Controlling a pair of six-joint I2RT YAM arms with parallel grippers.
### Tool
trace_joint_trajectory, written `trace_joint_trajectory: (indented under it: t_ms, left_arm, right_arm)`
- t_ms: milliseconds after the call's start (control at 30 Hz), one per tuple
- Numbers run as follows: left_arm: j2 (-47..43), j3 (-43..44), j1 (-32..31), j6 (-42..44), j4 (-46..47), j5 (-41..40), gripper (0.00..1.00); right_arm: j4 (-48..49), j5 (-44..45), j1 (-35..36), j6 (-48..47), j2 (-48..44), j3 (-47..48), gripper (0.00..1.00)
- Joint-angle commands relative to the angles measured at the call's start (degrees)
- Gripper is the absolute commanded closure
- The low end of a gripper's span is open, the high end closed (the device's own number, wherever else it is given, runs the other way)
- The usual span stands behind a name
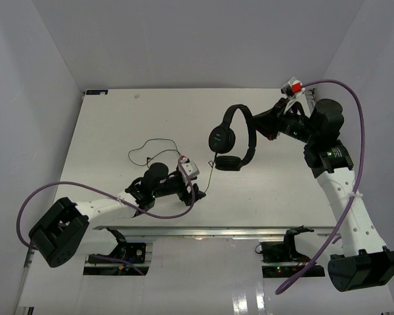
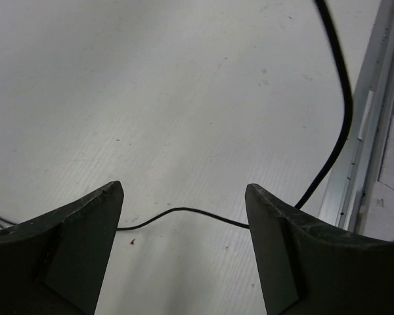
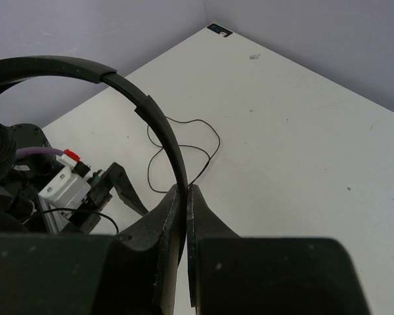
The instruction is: Wrap the headphones
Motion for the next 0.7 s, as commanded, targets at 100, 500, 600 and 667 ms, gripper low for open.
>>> trace_joint_trajectory:
  t_ms: [100, 500, 600, 667]
  left_arm:
    - [-12.64, -1.85, 6.41, -6.19, 1.39, -9.00, 0.14]
    - [-9.71, -4.17, 7.55, -9.64, 9.15, 17.12, 0.14]
    - [-8.82, -5.26, 7.55, -11.16, 11.36, 22.29, 0.14]
    - [-9.20, -5.71, 7.55, -11.20, 11.56, 23.46, 0.14]
  right_arm:
    - [0.99, -6.71, -0.41, -1.35, -0.92, 0.93, 0.92]
    - [1.86, -6.53, -0.41, 0.02, -0.43, 0.81, 0.92]
    - [2.11, -6.78, -0.34, 0.33, -0.02, 1.05, 0.92]
    - [2.08, -6.79, -0.41, 0.40, 0.13, 1.24, 0.92]
